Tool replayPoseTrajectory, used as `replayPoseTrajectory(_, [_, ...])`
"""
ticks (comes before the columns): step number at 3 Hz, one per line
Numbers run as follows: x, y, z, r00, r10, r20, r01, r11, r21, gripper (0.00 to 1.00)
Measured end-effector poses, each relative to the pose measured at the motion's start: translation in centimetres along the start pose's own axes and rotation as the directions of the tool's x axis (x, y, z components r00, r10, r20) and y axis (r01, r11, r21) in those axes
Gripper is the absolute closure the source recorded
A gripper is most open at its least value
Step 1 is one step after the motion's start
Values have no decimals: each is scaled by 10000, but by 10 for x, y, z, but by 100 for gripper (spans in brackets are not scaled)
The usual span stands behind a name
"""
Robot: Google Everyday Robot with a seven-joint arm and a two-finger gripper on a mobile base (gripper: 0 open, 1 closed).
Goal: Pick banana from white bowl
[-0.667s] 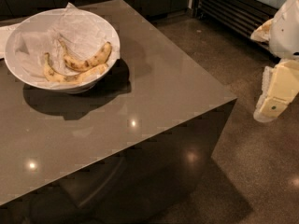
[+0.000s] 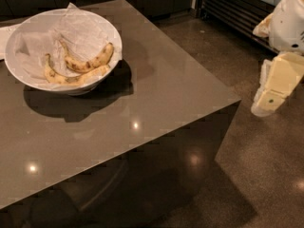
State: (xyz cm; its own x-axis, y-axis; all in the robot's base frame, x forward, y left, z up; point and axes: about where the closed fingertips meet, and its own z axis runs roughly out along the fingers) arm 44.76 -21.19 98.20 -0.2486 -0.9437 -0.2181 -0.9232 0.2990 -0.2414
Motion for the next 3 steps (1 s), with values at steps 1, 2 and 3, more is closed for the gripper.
replayPoseTrajectory(1, [-15,-16,-1,9995,301,-111,-303,9995,-120,0])
replayPoseTrajectory(2, [-44,-21,-7,9997,-226,-64,225,9996,-194,0])
replayPoseTrajectory(3, [-49,-24,-9,9997,-255,65,255,9997,-8,0])
